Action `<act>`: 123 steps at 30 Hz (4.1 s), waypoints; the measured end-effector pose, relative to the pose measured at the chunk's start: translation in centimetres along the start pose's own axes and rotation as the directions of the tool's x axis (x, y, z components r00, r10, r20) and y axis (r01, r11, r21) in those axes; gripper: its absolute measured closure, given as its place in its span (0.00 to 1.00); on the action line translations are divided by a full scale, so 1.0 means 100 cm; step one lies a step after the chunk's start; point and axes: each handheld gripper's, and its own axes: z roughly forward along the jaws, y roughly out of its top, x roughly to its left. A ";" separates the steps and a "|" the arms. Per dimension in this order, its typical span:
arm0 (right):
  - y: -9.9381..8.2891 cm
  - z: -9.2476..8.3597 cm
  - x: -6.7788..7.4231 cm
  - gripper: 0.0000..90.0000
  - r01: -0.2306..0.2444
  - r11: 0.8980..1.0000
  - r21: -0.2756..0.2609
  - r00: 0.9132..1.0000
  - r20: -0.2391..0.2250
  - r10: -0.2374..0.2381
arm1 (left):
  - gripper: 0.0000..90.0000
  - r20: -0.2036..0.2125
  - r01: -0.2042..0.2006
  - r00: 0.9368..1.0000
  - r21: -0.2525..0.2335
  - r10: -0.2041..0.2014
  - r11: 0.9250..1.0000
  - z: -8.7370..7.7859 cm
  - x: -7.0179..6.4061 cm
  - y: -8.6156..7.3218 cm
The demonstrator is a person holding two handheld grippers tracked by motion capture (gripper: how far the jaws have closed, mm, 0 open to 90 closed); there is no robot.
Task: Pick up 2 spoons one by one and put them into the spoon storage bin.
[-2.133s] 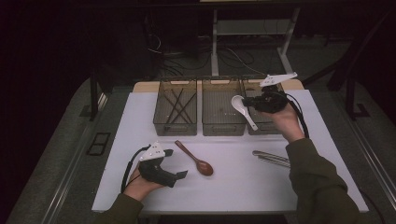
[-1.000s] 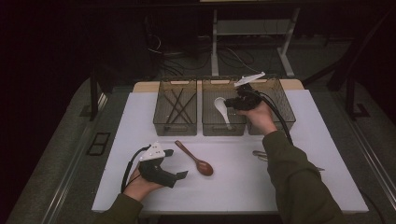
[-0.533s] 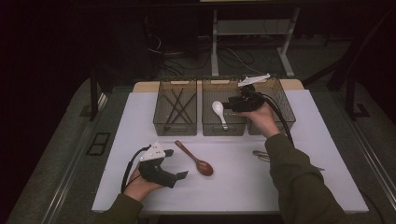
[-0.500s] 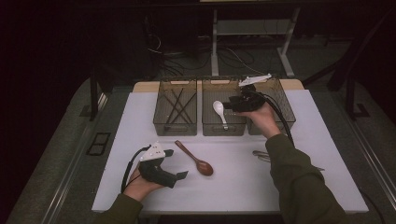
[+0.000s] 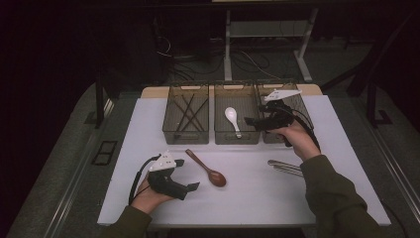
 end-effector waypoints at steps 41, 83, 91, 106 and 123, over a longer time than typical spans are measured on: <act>-0.145 -0.089 0.021 0.18 -0.103 0.993 -0.066 0.994 -0.044 0.100 | 0.43 0.031 -0.046 0.999 0.049 0.045 0.998 0.022 0.006 0.041; -0.169 -0.105 0.028 0.18 -0.083 0.996 -0.037 0.995 -0.064 0.080 | 0.99 -0.025 -0.067 0.996 0.363 0.082 0.929 0.034 0.009 0.021; -0.168 -0.104 0.029 0.18 -0.075 0.997 -0.037 0.995 -0.069 0.072 | 0.91 -0.006 -0.014 1.000 0.262 0.016 0.965 0.023 0.007 0.026; -0.168 -0.102 0.029 0.18 -0.075 0.997 -0.028 0.994 -0.083 0.073 | 0.51 0.082 -0.008 0.997 0.211 -0.009 0.977 0.058 -0.007 0.037; -0.168 -0.102 0.030 0.18 -0.066 0.997 -0.027 0.994 -0.086 0.063 | 0.51 0.073 -0.086 0.995 0.282 0.068 0.956 0.068 -0.013 0.029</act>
